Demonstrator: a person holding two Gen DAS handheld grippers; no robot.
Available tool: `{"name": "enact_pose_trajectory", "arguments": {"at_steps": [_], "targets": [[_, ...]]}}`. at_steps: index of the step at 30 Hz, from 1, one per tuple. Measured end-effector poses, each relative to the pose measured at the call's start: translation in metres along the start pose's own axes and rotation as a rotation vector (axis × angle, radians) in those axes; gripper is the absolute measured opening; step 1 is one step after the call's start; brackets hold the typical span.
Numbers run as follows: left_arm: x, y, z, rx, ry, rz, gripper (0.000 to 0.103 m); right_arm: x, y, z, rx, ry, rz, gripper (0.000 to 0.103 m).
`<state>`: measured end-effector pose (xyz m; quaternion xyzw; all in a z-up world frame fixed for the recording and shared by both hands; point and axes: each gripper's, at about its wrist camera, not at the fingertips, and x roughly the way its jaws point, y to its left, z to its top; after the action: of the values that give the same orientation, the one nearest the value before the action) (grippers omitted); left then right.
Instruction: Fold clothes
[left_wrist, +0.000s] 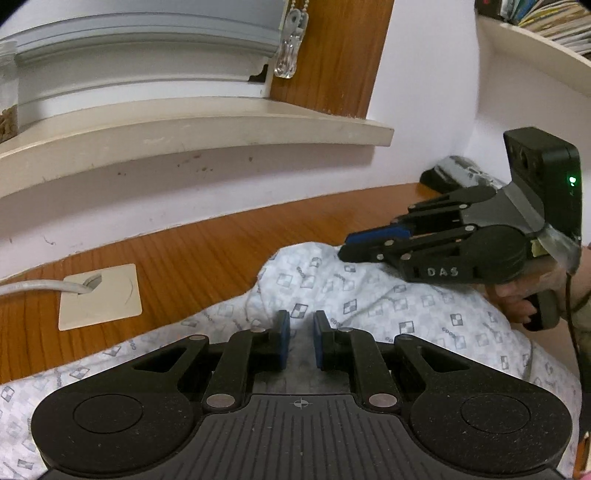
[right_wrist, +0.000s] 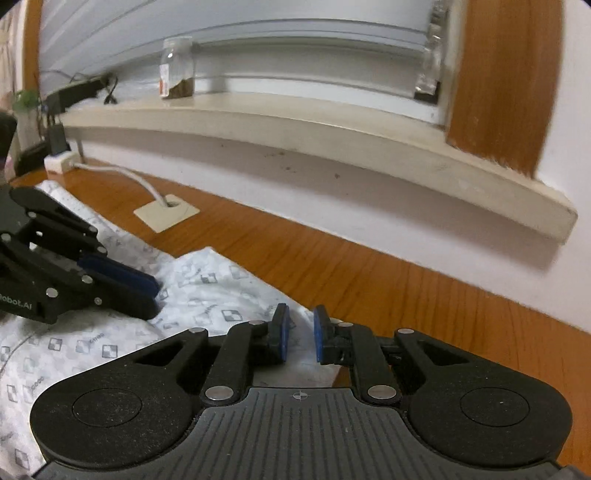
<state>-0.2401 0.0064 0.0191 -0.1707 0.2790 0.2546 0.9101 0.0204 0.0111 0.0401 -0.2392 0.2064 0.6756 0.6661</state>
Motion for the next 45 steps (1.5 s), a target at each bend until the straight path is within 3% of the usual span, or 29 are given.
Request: {"name": "enact_pose_trajectory", "arguments": {"at_steps": [2, 3, 4, 6, 10, 14, 17, 20, 28, 34, 38, 41, 45], "targets": [[-0.003, 0.000, 0.002, -0.010, -0.005, 0.008, 0.015, -0.005, 0.001, 0.001, -0.014, -0.003, -0.028, 0.015], [-0.005, -0.002, 0.006, -0.003, -0.014, 0.017, 0.020, -0.009, 0.002, 0.002, -0.024, -0.013, -0.041, 0.015], [-0.006, -0.004, 0.011, 0.011, -0.025, 0.024, 0.032, -0.012, 0.003, 0.003, -0.029, -0.030, -0.047, 0.015], [-0.005, -0.006, 0.023, 0.036, -0.045, 0.046, 0.047, -0.021, 0.005, 0.005, -0.036, -0.076, -0.031, 0.015], [0.020, -0.002, 0.043, 0.041, 0.004, 0.040, 0.047, -0.018, 0.015, 0.008, -0.073, -0.072, 0.025, 0.015], [0.046, 0.003, 0.047, 0.053, 0.080, 0.072, 0.033, -0.010, 0.018, 0.003, -0.079, -0.048, 0.042, 0.017], [0.049, 0.009, 0.044, 0.033, 0.085, 0.079, 0.032, -0.020, 0.016, -0.002, -0.073, -0.062, 0.046, 0.018], [0.047, 0.016, 0.042, 0.004, 0.070, 0.132, 0.032, -0.037, 0.015, -0.006, -0.068, -0.079, 0.055, 0.018], [-0.002, 0.016, 0.028, 0.036, -0.008, 0.157, 0.031, -0.103, 0.042, -0.044, -0.039, -0.148, 0.053, 0.028], [-0.046, -0.025, -0.002, 0.150, -0.028, 0.082, 0.031, -0.141, 0.075, -0.084, -0.039, -0.141, 0.042, 0.028], [-0.071, -0.060, -0.028, 0.196, -0.029, 0.072, 0.031, -0.160, 0.099, -0.106, -0.028, -0.150, 0.050, 0.028], [-0.079, -0.068, -0.048, 0.205, -0.005, 0.108, 0.033, -0.168, 0.115, -0.118, -0.015, -0.164, 0.070, 0.028], [-0.080, -0.052, -0.065, 0.174, 0.029, 0.178, 0.032, -0.161, 0.133, -0.127, -0.041, -0.153, 0.083, 0.028]]}}
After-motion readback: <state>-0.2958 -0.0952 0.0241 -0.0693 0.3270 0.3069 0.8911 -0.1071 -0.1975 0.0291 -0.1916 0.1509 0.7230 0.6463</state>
